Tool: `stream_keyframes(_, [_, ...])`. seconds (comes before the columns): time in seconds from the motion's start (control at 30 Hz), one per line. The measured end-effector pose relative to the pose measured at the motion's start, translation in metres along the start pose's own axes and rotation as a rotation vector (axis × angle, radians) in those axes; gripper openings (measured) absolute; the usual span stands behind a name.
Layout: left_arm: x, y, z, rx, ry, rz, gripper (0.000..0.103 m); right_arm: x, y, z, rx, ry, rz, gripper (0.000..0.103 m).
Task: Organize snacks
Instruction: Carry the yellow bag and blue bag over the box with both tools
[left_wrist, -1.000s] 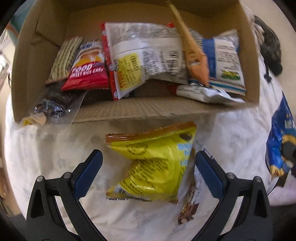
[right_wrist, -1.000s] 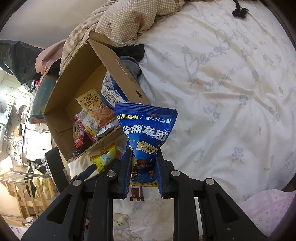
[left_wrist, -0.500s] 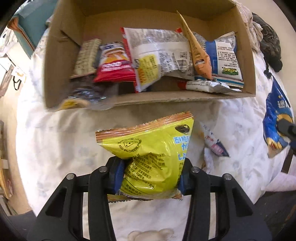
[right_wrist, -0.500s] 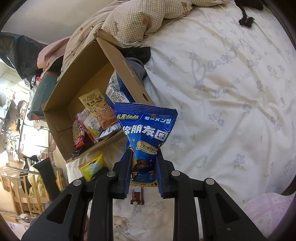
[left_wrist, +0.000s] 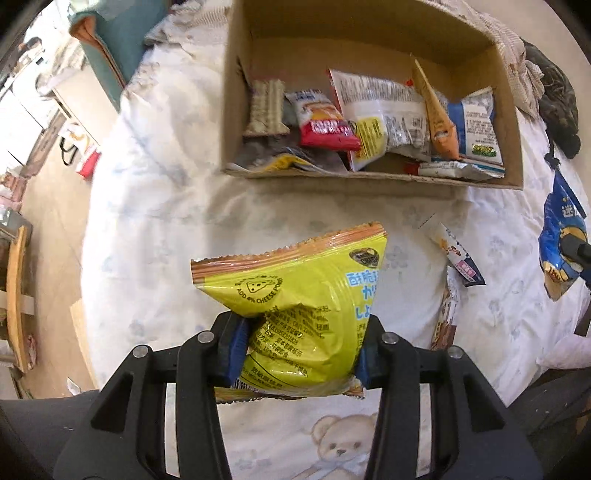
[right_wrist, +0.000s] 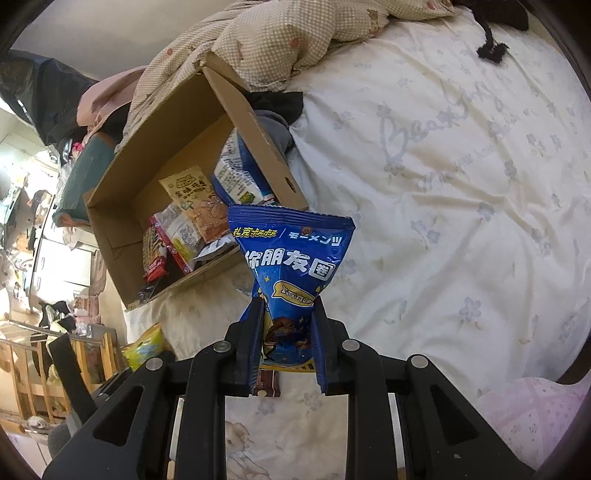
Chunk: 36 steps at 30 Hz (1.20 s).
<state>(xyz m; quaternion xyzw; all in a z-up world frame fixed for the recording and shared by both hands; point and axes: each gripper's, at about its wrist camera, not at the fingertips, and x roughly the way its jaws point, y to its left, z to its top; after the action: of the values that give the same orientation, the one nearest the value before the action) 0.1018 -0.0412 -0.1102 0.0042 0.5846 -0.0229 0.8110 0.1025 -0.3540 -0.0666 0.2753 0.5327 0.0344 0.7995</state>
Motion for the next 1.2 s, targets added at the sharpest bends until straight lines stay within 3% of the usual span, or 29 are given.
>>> stream_keyframes(0.33, [-0.069,0.007,0.01,0.013,-0.183,-0.006,0.041,-0.025,0.028,-0.001,-0.072,-0.122,0.11,0.025])
stream_keyframes(0.77, [-0.111,0.029,0.044,-0.043,-0.361,0.018,0.041,-0.045,0.05,0.006,-0.128,-0.245,0.208,0.025])
stream_keyframes(1.2, [-0.101,0.03,0.078,-0.036,-0.379,0.016,0.041,-0.039,0.056,0.032,-0.118,-0.286,0.181,0.025])
